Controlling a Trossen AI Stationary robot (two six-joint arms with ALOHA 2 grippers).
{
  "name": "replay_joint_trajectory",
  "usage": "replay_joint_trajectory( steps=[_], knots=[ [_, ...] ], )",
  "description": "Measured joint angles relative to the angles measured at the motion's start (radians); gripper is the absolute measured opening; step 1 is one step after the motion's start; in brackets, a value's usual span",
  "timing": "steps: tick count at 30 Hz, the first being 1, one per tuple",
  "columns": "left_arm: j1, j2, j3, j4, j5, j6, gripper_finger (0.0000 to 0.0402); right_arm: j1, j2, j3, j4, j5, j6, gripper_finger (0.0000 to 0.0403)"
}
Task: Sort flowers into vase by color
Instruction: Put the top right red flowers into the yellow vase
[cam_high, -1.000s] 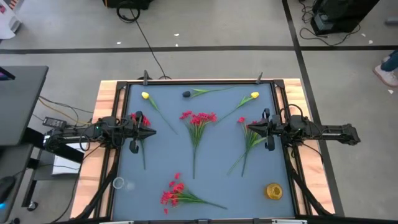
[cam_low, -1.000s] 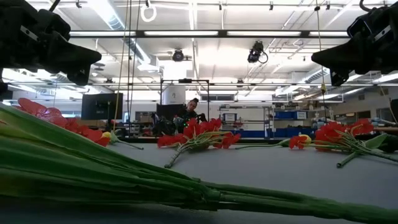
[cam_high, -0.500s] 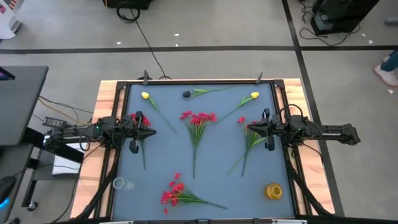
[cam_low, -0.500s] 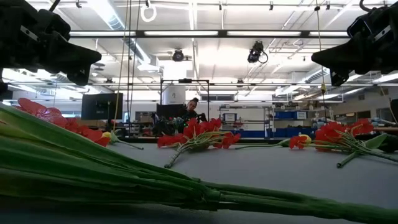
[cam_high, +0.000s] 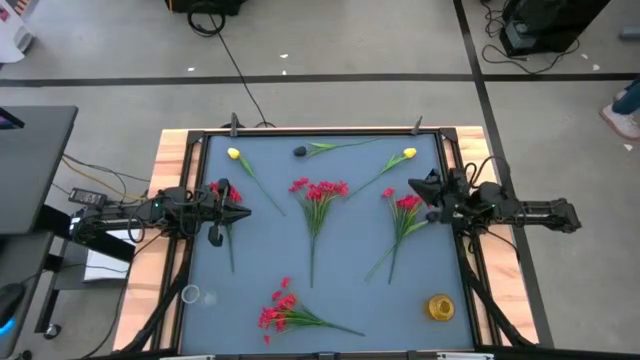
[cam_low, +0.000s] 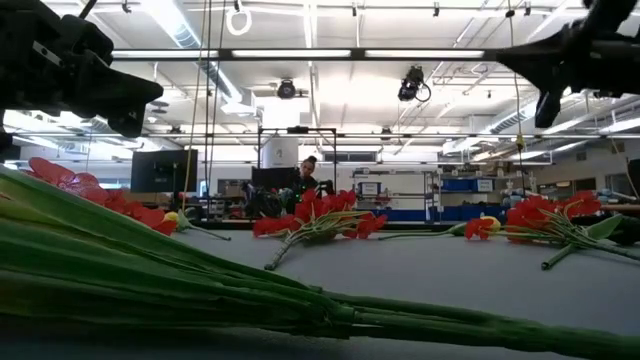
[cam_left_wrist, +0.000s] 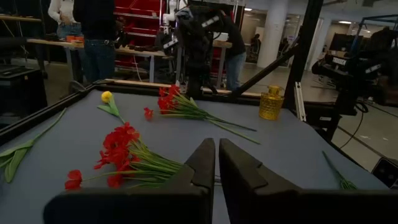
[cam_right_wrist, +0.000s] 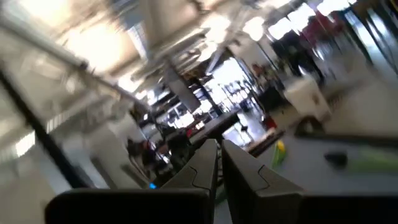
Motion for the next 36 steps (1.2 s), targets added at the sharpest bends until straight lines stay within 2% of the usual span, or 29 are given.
replay_joint_trajectory(
  steps=[3,6,8,11,14,17,22,24,30,33,36],
  knots=[
    [0.0,0.0,0.0,0.0,0.0,0.0,0.003,0.0,0.077,0.03,-0.054,0.021,0.265,0.0028],
    [0.0,0.0,0.0,0.0,0.0,0.0,0.003,0.0,0.201,0.087,-0.069,-0.079,0.524,0.0017],
    [0.0,0.0,0.0,0.001,-0.018,0.0,0.003,0.012,0.293,0.151,-0.06,-0.143,0.581,0.0011],
    [0.001,0.0,0.0,0.008,-0.057,0.001,0.003,0.037,0.452,0.272,-0.131,-0.137,0.598,0.0006],
    [0.001,0.0,0.0,0.009,-0.06,0.001,0.003,0.042,0.605,0.417,-0.336,-0.116,0.692,0.0006],
    [0.001,0.0,0.0,0.009,-0.063,0.001,0.003,0.047,0.757,0.557,-0.669,-0.131,0.864,0.0006],
    [0.001,0.0,0.0,0.008,-0.063,0.0,0.003,0.086,0.98,0.73,-1.121,-0.365,1.113,0.0007],
    [0.001,0.0,0.0,0.008,-0.063,0.001,0.003,0.113,1.05,0.754,-1.222,-0.401,1.162,0.0011],
    [0.001,0.0,0.0,0.018,-0.062,-0.019,0.003,0.166,1.175,0.74,-1.205,-0.399,1.253,0.007],
    [0.001,0.0,0.0,0.023,-0.059,-0.113,0.003,0.173,1.22,0.739,-1.13,-0.37,1.249,0.0121],
    [0.001,0.0,0.0,0.023,-0.059,-0.194,0.003,0.173,1.272,0.738,-1.133,-0.338,1.282,0.018]
  ],
)
